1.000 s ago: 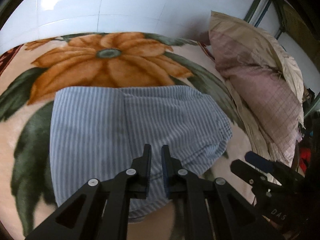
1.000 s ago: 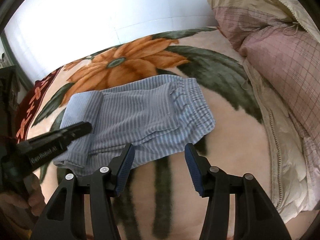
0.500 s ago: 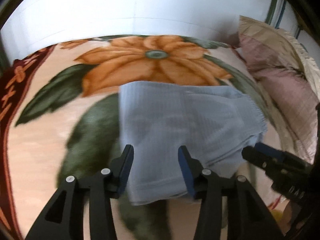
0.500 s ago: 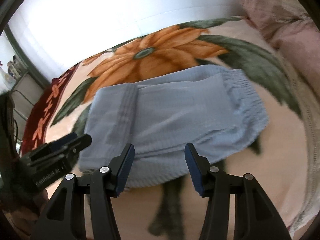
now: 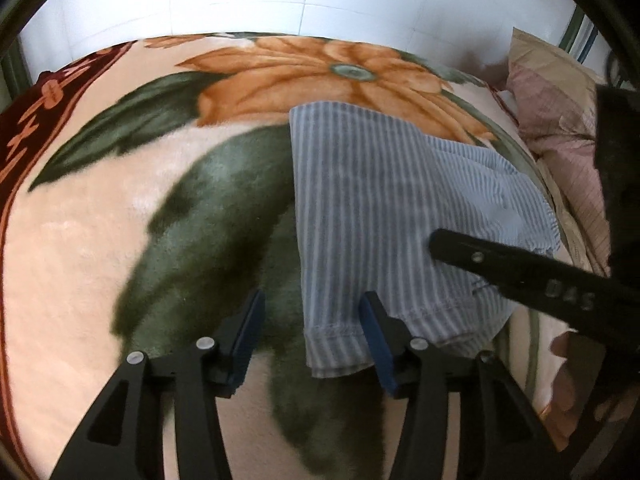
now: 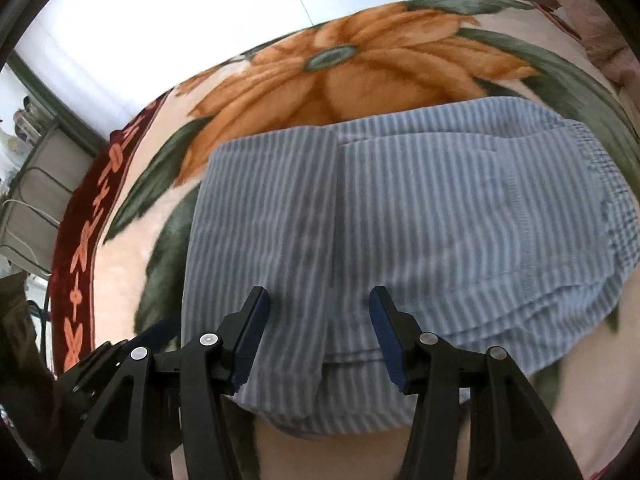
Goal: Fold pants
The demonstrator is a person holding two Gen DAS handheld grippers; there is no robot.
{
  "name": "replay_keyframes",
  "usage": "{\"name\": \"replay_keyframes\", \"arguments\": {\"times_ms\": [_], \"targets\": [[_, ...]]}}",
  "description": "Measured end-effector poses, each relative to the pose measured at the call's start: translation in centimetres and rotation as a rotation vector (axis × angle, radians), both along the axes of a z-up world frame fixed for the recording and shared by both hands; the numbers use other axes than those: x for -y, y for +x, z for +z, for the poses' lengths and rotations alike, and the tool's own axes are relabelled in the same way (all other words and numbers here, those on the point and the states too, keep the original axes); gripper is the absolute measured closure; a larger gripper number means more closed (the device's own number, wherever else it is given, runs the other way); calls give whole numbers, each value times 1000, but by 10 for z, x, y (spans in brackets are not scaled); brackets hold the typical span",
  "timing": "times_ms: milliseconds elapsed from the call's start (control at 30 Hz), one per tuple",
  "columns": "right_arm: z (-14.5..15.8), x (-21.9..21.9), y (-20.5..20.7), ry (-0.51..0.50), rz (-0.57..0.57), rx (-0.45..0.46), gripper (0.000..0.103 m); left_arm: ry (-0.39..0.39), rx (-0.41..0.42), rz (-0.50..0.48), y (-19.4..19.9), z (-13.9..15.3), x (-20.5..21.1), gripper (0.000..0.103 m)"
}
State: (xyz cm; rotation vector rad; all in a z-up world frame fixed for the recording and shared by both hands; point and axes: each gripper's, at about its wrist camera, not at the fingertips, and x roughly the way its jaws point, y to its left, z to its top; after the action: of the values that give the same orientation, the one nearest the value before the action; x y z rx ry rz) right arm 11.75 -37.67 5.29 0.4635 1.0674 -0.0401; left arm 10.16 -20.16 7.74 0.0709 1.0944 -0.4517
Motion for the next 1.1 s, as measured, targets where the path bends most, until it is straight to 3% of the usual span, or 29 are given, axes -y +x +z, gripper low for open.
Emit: {"name": "replay_keyframes", "arguments": {"times_ms": [133, 200, 267, 500, 800, 967, 1100], "targets": [[0, -7, 7, 40, 16, 14, 54, -21, -6, 3, 1, 1, -3, 50], [3, -10, 12, 24, 21, 18, 79, -23, -3, 4, 0, 2, -4, 50], [7, -11, 13, 29, 40, 35, 92, -24, 2, 5, 0, 5, -6, 50], [46, -4, 8, -23, 46, 110, 94, -26, 25, 10, 0, 19, -14, 50], [112, 27, -1, -240, 80, 159, 94, -44, 40, 17, 1, 32, -12, 50], [124, 58, -15, -309, 41, 151, 94, -44, 51, -14, 1, 36, 2, 50], [118, 89, -25, -340, -11, 121, 94, -53, 51, -39, 0, 39, 15, 50]]}}
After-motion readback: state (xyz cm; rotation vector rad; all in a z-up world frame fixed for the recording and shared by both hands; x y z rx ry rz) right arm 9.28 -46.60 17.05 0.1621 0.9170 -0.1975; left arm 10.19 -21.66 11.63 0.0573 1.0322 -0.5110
